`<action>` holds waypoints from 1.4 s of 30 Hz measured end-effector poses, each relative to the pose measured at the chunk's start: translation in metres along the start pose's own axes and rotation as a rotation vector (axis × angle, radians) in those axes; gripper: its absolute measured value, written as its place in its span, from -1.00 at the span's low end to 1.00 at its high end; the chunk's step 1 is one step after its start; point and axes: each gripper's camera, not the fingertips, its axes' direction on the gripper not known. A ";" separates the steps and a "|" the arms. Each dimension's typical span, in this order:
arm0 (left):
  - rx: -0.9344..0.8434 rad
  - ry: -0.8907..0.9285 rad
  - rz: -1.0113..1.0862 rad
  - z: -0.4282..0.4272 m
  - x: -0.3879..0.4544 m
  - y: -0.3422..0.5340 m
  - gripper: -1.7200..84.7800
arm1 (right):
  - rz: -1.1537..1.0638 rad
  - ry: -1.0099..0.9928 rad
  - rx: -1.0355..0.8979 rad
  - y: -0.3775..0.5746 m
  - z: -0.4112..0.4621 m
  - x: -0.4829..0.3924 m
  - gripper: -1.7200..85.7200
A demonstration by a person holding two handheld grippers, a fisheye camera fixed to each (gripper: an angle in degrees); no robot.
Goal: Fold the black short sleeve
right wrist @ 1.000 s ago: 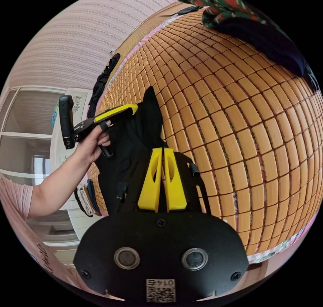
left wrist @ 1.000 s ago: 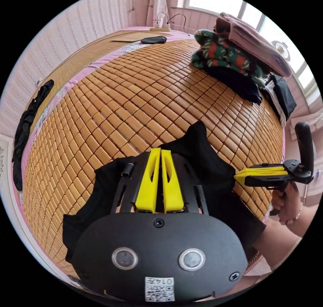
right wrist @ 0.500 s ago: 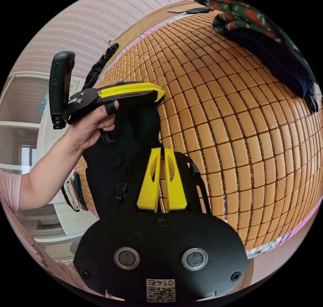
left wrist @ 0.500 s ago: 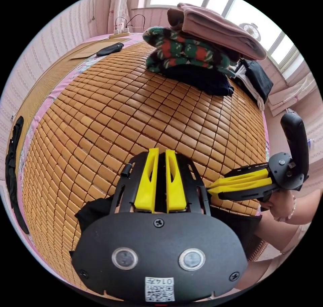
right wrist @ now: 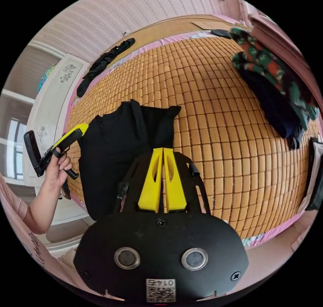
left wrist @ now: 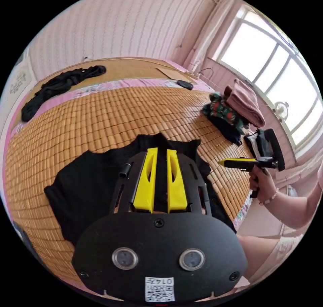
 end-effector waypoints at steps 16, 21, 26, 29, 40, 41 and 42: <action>-0.065 -0.265 -0.606 -0.166 -0.288 0.112 -0.81 | -0.921 -0.196 -0.223 0.004 0.310 -0.501 -0.80; -0.079 -0.117 -0.544 -0.181 -0.327 0.090 -0.86 | -0.900 0.044 -0.280 0.021 0.415 -0.549 -0.86; -0.062 -0.034 -0.526 -0.213 -0.342 0.074 -0.97 | -0.857 0.102 -0.282 0.030 0.462 -0.556 -0.98; -0.016 -0.027 -0.502 -0.245 -0.333 0.064 -0.98 | -0.878 0.020 -0.310 0.034 0.472 -0.562 -0.98; -0.033 -0.080 -0.525 -0.282 -0.308 0.040 -0.98 | -0.879 -0.025 -0.273 0.050 0.518 -0.566 -0.92; -0.035 -0.087 -0.518 -0.285 -0.305 0.035 -0.98 | -0.910 -0.008 -0.294 0.058 0.522 -0.565 -0.88; -0.039 -0.090 -0.520 -0.289 -0.302 0.029 -0.98 | -0.927 0.012 -0.312 0.062 0.528 -0.565 -0.88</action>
